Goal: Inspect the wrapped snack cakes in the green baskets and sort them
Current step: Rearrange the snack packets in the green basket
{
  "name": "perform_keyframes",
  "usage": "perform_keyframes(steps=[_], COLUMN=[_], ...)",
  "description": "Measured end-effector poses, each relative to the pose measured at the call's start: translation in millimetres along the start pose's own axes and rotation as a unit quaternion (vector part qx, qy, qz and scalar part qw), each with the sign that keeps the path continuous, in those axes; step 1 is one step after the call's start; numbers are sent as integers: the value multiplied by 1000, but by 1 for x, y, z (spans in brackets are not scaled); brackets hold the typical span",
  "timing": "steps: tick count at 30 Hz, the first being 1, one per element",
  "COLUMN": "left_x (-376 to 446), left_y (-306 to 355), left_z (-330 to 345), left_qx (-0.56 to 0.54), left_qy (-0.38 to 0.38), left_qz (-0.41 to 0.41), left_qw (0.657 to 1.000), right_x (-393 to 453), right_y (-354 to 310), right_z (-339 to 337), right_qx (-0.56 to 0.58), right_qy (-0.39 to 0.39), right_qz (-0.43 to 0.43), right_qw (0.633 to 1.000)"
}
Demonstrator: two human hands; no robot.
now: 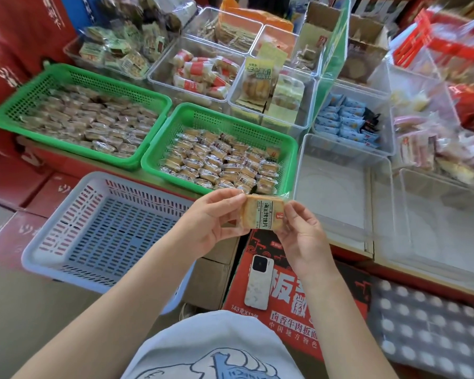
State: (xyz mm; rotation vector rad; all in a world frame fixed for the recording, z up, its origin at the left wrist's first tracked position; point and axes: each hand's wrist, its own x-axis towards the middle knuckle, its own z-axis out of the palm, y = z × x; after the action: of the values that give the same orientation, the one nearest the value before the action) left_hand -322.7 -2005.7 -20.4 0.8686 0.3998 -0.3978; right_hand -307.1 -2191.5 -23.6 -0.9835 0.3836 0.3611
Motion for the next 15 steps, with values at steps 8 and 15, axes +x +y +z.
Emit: perform_keyframes(steps=[8,15], left_x=[17,30], left_y=[7,20], left_z=[-3,-13], left_qx=[24,68], left_qy=[39,16], left_qz=[-21,-62], left_qw=[999,996], right_x=[10,26], right_y=[1,2], right_z=[8,12], right_qx=[-129,-262], right_qy=[101,113], right_qz=[-107,-179], right_qw=[981,942])
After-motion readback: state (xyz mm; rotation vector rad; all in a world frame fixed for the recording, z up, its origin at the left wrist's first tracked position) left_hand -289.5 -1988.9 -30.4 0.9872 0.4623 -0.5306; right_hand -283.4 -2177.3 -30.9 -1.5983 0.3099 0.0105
